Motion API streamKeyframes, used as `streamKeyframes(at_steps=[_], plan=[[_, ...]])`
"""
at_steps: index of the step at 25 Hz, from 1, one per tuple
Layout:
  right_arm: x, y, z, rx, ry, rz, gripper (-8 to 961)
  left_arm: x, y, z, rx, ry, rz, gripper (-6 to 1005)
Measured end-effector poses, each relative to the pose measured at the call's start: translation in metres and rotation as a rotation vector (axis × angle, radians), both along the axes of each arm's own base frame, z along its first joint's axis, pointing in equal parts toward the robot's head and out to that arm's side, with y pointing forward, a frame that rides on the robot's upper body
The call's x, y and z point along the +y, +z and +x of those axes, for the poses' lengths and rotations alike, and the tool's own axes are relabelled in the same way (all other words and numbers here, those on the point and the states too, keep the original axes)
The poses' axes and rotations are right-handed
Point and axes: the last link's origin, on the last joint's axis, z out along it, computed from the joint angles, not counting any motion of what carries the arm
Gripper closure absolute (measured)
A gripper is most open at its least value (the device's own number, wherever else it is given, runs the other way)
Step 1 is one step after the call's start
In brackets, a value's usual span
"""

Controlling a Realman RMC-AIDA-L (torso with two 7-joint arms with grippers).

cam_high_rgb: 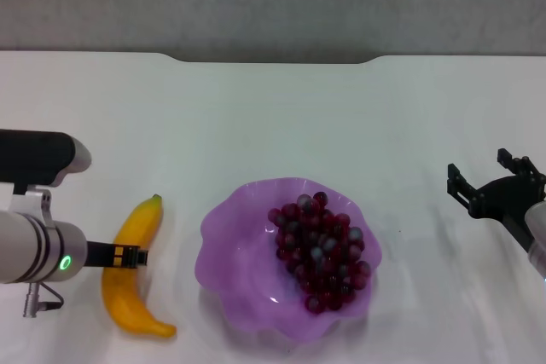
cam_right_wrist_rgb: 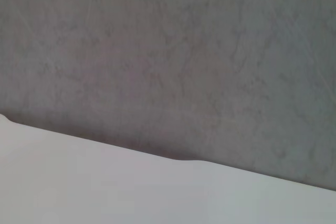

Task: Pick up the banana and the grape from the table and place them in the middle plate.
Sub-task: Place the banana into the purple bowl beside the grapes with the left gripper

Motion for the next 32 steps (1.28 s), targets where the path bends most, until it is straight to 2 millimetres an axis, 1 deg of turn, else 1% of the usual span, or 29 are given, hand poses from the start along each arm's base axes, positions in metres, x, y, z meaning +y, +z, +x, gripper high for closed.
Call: streamKeyframes(at_steps=[3, 5, 8, 10, 11, 14, 18, 21, 24, 28, 32], plan=[[0.0, 0.0, 0.0, 0.0, 0.0, 0.0, 125, 0.002, 0.005, 0.005, -0.002, -0.007, 0.001, 501], [0.0, 0.0, 0.001, -0.004, -0.002, 0.0, 125, 0.004, 0.017, 0.012, -0.01, -0.008, 0.012, 502], [-0.001, 0.001, 0.004, -0.012, -0.008, -0.002, 125, 0.003, 0.042, 0.028, -0.058, -0.031, 0.038, 503], [-0.001, 0.001, 0.004, -0.013, -0.007, -0.003, 125, -0.003, 0.051, 0.042, -0.12, -0.069, 0.024, 500], [-0.001, 0.001, 0.003, -0.013, -0.006, -0.003, 125, -0.006, 0.052, 0.049, -0.163, -0.091, -0.001, 499], [0.0, 0.0, 0.002, -0.014, -0.004, -0.005, 125, -0.01, 0.049, 0.062, -0.258, -0.141, -0.055, 494], [0.0, 0.0, 0.002, -0.012, -0.003, -0.002, 125, -0.009, 0.034, 0.068, -0.331, -0.161, -0.1, 488], [0.0, 0.001, 0.002, -0.012, -0.001, -0.001, 125, -0.001, 0.019, 0.065, -0.377, -0.14, -0.124, 484], [0.001, 0.0, 0.001, -0.013, 0.001, -0.002, 125, 0.002, 0.012, 0.063, -0.43, -0.142, -0.133, 480], [0.001, 0.0, 0.001, -0.013, 0.004, -0.003, 125, 0.004, 0.01, 0.058, -0.491, -0.151, -0.129, 474], [0.002, 0.0, -0.001, -0.013, 0.008, -0.004, 125, 0.005, 0.008, 0.046, -0.53, -0.148, -0.095, 468]])
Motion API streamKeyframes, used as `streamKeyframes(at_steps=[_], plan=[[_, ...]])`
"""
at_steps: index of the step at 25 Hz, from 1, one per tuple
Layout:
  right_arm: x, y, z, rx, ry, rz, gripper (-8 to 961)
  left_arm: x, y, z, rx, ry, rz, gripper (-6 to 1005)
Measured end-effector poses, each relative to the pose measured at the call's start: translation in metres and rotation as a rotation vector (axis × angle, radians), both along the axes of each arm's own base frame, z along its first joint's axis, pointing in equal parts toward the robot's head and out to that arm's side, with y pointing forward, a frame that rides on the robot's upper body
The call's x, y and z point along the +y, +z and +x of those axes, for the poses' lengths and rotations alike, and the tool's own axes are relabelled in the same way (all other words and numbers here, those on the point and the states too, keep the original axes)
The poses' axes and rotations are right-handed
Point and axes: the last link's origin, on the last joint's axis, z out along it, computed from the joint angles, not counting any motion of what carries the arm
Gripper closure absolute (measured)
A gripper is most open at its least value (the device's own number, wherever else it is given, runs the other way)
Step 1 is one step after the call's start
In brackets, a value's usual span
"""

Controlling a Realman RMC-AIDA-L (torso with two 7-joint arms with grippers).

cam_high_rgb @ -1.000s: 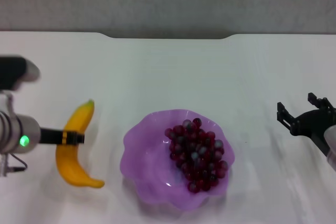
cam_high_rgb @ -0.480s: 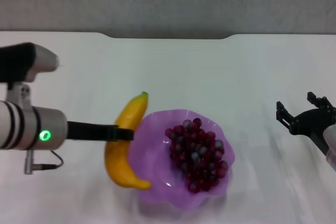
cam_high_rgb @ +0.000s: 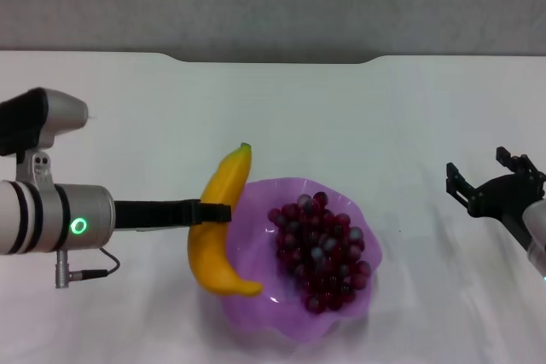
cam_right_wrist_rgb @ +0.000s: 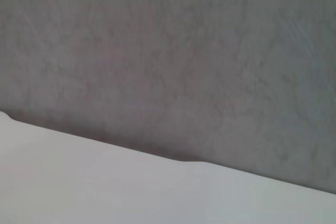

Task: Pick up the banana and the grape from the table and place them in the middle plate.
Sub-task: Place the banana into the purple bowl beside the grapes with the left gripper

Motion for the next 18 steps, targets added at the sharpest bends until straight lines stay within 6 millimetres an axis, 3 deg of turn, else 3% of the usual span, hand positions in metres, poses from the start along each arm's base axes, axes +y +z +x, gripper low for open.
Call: streamKeyframes(at_steps=[9, 18], plan=[[0.0, 0.0, 0.0, 0.001, 0.002, 0.001, 125, 0.0, -0.019, -0.012, -0.001, 0.049, -0.02, 455], [0.0, 0.001, 0.001, 0.001, -0.002, 0.003, 125, -0.003, -0.03, -0.001, -0.033, 0.0, -0.016, 441]])
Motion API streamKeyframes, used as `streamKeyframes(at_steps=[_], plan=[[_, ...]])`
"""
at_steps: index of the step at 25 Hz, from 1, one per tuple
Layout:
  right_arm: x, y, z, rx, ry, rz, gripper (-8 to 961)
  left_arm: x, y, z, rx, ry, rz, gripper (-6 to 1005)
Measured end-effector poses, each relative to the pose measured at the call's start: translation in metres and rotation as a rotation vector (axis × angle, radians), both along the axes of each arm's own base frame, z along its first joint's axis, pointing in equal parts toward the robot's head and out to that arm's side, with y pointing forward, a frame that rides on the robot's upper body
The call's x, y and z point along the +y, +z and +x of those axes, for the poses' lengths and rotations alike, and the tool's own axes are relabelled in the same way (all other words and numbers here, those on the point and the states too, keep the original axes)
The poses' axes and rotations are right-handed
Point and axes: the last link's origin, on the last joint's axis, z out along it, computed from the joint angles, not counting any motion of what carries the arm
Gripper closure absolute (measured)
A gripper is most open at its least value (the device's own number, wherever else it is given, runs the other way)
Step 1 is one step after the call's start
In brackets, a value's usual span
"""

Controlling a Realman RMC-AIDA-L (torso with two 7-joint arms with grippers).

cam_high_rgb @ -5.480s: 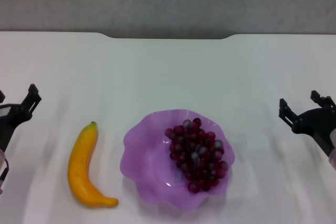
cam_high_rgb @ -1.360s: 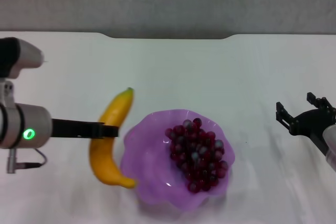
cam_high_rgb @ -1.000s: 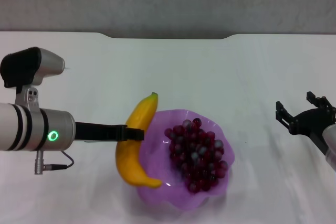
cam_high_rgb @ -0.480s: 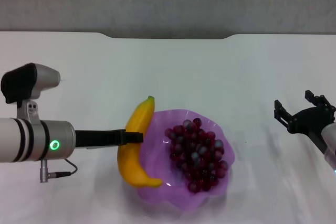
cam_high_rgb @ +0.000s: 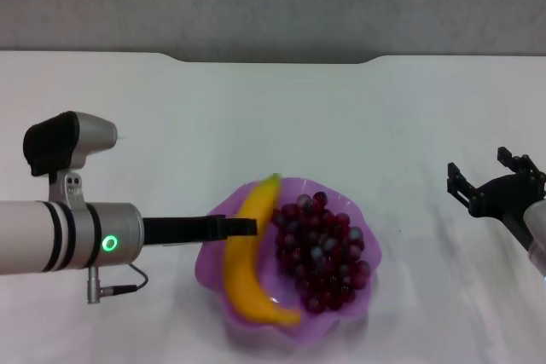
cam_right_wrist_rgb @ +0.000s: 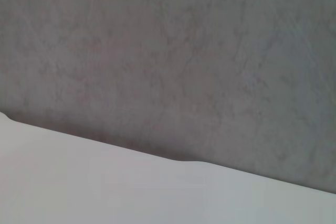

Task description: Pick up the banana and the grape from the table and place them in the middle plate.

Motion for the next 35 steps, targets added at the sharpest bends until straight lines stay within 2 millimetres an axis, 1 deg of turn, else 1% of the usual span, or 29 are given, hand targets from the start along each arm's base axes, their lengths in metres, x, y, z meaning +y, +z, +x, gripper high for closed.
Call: streamKeyframes(at_steps=[1, 6, 9, 11, 14, 17, 18, 20, 26, 29, 32, 35], plan=[[0.0, 0.0, 0.0, 0.0, 0.0, 0.0, 125, 0.0, 0.001, 0.002, -0.001, -0.009, 0.004, 440], [0.0, 0.0, 0.0, -0.001, 0.002, -0.001, 125, 0.001, 0.007, 0.006, -0.004, -0.033, 0.037, 328], [0.0, 0.0, 0.0, -0.001, 0.0, -0.002, 125, 0.001, 0.014, 0.008, 0.002, -0.062, 0.081, 261], [0.0, 0.0, 0.001, -0.002, -0.004, -0.004, 125, 0.001, 0.026, 0.008, 0.02, -0.103, 0.168, 216], [0.0, -0.001, 0.001, -0.004, -0.005, -0.007, 125, -0.004, 0.043, 0.002, 0.037, -0.148, 0.334, 161], [0.0, -0.001, 0.0, -0.005, -0.002, -0.009, 125, -0.009, 0.055, -0.01, 0.072, -0.184, 0.478, 112], [-0.001, -0.002, 0.0, -0.007, 0.003, -0.011, 125, -0.011, 0.059, -0.016, 0.094, -0.194, 0.524, 96], [-0.001, -0.002, -0.001, -0.012, 0.012, -0.016, 125, -0.013, 0.064, -0.033, 0.149, -0.2, 0.598, 96], [-0.002, -0.003, -0.002, -0.014, 0.023, -0.018, 125, -0.02, 0.061, -0.076, 0.239, -0.217, 0.74, 96], [-0.001, -0.003, -0.003, -0.013, 0.026, -0.016, 125, -0.029, 0.061, -0.098, 0.294, -0.257, 0.859, 96], [-0.001, -0.002, -0.003, -0.012, 0.025, -0.015, 125, -0.039, 0.065, -0.107, 0.344, -0.312, 0.972, 96], [-0.001, -0.002, -0.003, -0.01, 0.024, -0.012, 125, -0.043, 0.065, -0.115, 0.377, -0.311, 0.998, 96]])
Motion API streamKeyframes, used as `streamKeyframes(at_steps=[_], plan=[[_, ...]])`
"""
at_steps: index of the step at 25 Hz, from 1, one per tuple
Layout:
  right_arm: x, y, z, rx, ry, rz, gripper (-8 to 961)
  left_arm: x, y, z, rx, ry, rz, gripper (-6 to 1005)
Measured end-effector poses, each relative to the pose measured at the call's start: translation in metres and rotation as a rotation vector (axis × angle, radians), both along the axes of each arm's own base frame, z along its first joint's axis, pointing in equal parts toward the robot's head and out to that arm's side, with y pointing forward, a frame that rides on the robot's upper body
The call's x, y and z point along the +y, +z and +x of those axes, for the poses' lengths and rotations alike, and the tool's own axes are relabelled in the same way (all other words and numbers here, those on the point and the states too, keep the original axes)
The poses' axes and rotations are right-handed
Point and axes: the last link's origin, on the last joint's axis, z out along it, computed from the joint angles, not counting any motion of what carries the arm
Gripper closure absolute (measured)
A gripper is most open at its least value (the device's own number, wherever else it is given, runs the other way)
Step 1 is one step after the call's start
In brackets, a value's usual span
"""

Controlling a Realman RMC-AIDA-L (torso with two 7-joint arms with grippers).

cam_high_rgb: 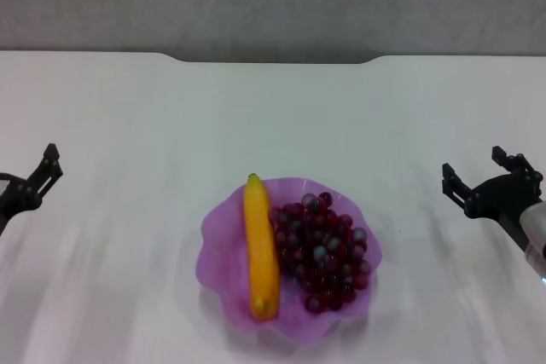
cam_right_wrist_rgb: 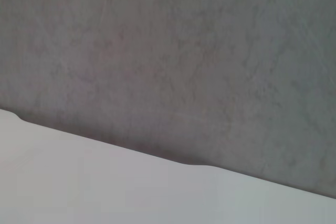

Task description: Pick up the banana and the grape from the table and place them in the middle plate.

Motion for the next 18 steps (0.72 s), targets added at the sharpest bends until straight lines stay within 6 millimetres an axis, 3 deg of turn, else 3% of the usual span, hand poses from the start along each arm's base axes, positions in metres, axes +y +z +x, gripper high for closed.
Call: streamKeyframes(at_steps=[8, 18], plan=[[-0.001, -0.001, 0.0, -0.019, 0.005, -0.003, 125, 0.001, -0.017, -0.007, -0.044, 0.067, -0.088, 96], [0.003, -0.001, -0.002, -0.034, 0.013, -0.007, 125, 0.011, -0.02, -0.014, -0.097, 0.167, -0.112, 96]])
